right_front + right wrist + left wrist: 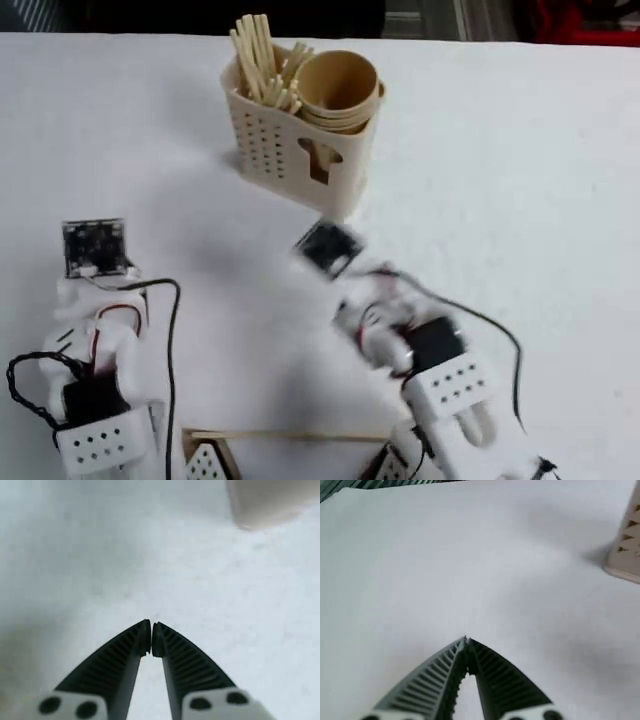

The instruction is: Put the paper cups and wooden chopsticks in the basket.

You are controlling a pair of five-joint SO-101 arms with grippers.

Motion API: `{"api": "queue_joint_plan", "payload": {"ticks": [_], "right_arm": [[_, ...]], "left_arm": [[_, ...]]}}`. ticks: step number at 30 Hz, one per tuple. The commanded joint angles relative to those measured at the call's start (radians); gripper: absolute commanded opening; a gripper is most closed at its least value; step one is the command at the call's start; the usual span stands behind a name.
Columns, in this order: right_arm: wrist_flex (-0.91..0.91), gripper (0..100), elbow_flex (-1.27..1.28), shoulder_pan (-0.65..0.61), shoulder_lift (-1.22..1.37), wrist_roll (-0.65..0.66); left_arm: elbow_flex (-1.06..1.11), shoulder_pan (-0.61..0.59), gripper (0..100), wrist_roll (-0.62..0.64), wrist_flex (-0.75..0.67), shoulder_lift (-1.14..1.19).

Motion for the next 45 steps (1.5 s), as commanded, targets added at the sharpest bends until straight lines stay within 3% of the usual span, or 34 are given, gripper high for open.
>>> {"api": "queue_joint_plan", "payload": {"ticks": [1, 6, 10, 13, 21, 25, 32, 38, 45], "right_arm": [[0.004, 2.1, -0.069, 0.193, -0.005, 0.006], [-0.018, 2.1, -0.061, 0.378, -0.005, -0.008], [-0.082, 2.1, -0.046, 0.521, -0.005, -0.201], [-0.125, 2.2, -0.025, 0.616, -0.005, -0.256], [-0.228, 16.7, 0.034, 0.802, -0.004, -0.442], [-0.254, 21.1, 0.046, 0.877, -0.004, -0.512], [-0.259, 22.2, 0.041, 0.966, -0.013, -0.519], [-0.257, 22.2, 0.038, 0.978, -0.013, -0.511], [-0.259, 22.2, 0.037, 0.98, -0.013, -0.509]], "left_arm": [[-0.169, 0.12, 3, -0.057, 0.13, -0.008], [-0.336, 0.305, 3, -0.141, 0.348, -0.007], [-0.396, 0.427, 3, -0.215, 0.459, -0.005], [-0.393, 0.486, 3, -0.275, 0.471, 0.027], [-0.471, 0.768, 13, -0.391, 0.545, 0.484], [-0.509, 0.934, 17, -0.353, 0.54, 0.631], [-0.491, 1.193, 25, -0.227, 0.494, 0.814], [-0.496, 1.291, 25, -0.201, 0.388, 1.041], [-0.605, 1.359, 25, -0.198, 0.368, 1.299]]}}
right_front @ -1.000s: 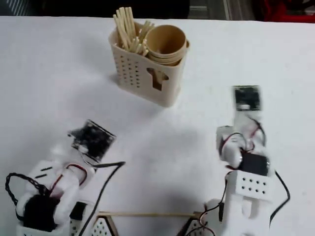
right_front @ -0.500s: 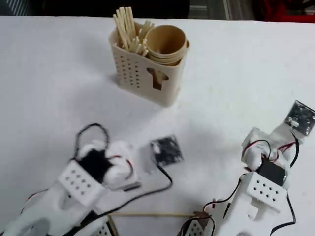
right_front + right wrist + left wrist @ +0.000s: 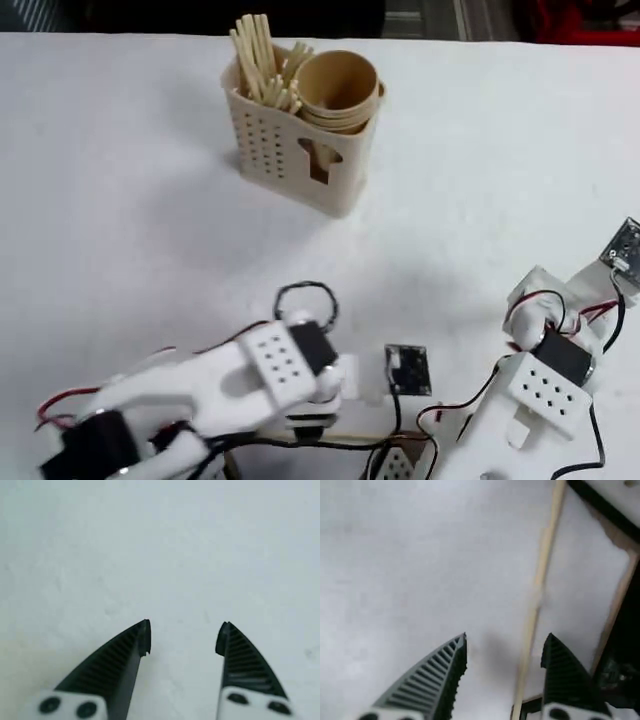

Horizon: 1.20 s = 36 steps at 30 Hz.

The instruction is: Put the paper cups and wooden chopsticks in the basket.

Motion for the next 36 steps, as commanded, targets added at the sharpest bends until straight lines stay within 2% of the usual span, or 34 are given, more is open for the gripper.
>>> {"api": "queue_joint_plan", "payload": {"ticks": [1, 10, 27, 33, 36], "right_arm": [[-0.018, 22.2, -0.017, 0.008, -0.013, 0.002], [-0.013, 22.2, -0.031, 0.008, -0.013, 0.002], [-0.016, 22.2, -0.032, 0.01, -0.013, 0.002], [-0.016, 22.2, -0.034, 0.01, -0.013, 0.002], [-0.018, 22.2, -0.034, 0.01, -0.013, 0.002]], "left_arm": [[-0.095, 0.035, 25, 0.009, -0.011, 0.102], [-0.269, 0.035, 24, 0.008, 0.074, 0.331], [-0.534, 0.036, 24, 0.0, 0.178, 0.622], [-0.614, 0.036, 19, 0.006, 0.181, 0.713], [-0.663, 0.038, 19, 0.006, 0.241, 0.734]]}}
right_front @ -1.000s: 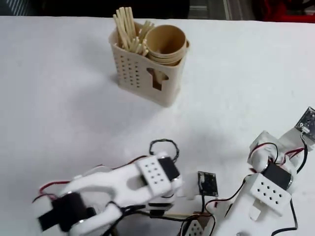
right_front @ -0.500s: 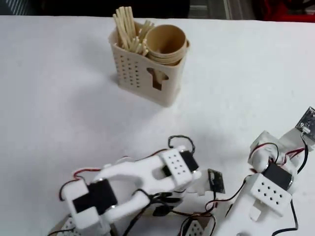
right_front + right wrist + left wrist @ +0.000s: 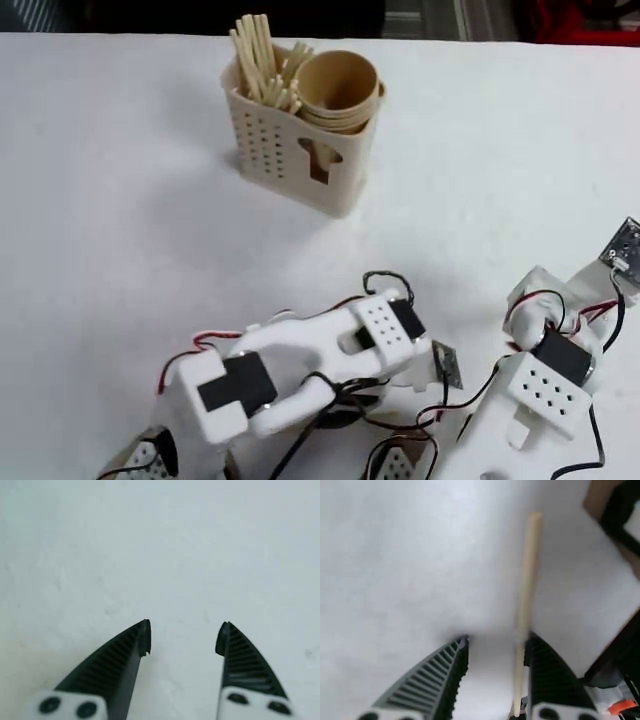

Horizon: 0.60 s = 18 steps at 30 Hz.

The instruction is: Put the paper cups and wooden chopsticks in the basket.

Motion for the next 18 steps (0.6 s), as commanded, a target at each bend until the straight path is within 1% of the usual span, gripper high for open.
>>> {"api": "queue_joint_plan", "payload": {"ticks": [1, 4, 7, 11, 15, 18], "right_arm": [[-0.018, 22.2, -0.034, 0.01, -0.013, 0.002], [-0.018, 22.2, -0.034, 0.01, -0.013, 0.002], [-0.018, 22.2, -0.034, 0.01, -0.013, 0.002], [-0.018, 22.2, -0.034, 0.01, -0.013, 0.002], [-0.018, 22.2, -0.034, 0.01, -0.013, 0.002], [-0.018, 22.2, -0.034, 0.01, -0.013, 0.002]], "left_arm": [[-0.095, 0.018, 19, 0.005, 0.048, 0.012], [-0.137, 0.019, 19, 0.005, 0.066, 0.018], [-0.146, 0.008, 19, 0.006, 0.043, 0.019], [-0.141, -0.039, 19, 0.008, 0.003, 0.021], [-0.141, -0.081, 19, 0.008, 0.003, 0.021], [-0.141, -0.084, 17, 0.077, -0.012, 0.021]]}}
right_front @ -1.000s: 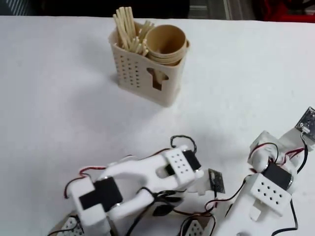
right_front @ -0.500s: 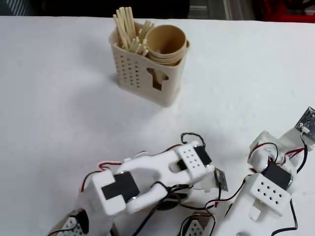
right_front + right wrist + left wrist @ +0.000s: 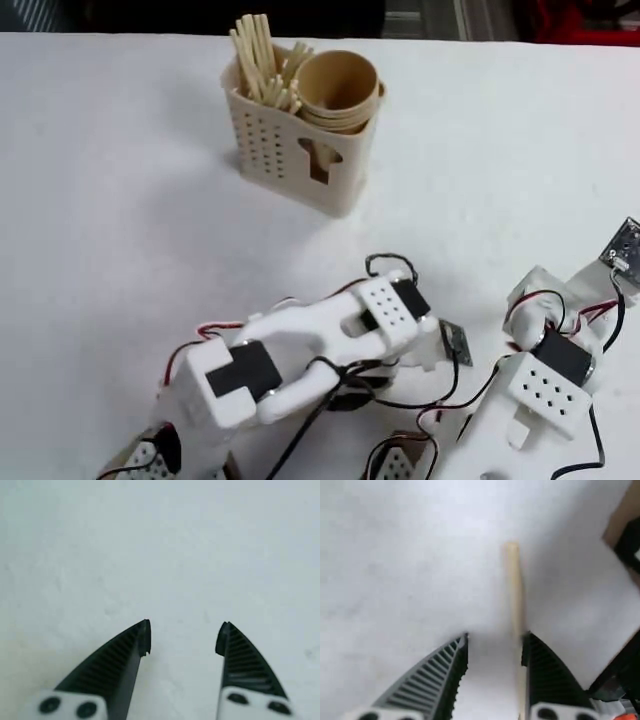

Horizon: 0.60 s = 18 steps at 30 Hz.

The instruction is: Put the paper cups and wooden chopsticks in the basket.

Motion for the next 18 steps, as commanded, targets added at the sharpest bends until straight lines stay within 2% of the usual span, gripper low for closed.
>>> {"api": "queue_joint_plan", "payload": {"ticks": [1, 11, 15, 18], "right_arm": [[-0.018, 22.2, -0.034, 0.01, -0.013, 0.002], [-0.018, 22.2, -0.034, 0.01, -0.013, 0.002], [-0.018, 22.2, -0.034, 0.01, -0.013, 0.002], [-0.018, 22.2, -0.034, 0.01, -0.013, 0.002]], "left_arm": [[-0.037, -0.027, 16, 0.08, -0.041, -0.004], [-0.037, -0.033, 13, 0.097, -0.071, 0.001], [-0.054, -0.048, 13, 0.101, -0.064, 0.074], [-0.112, -0.061, 5, 0.104, -0.023, 0.124]]}}
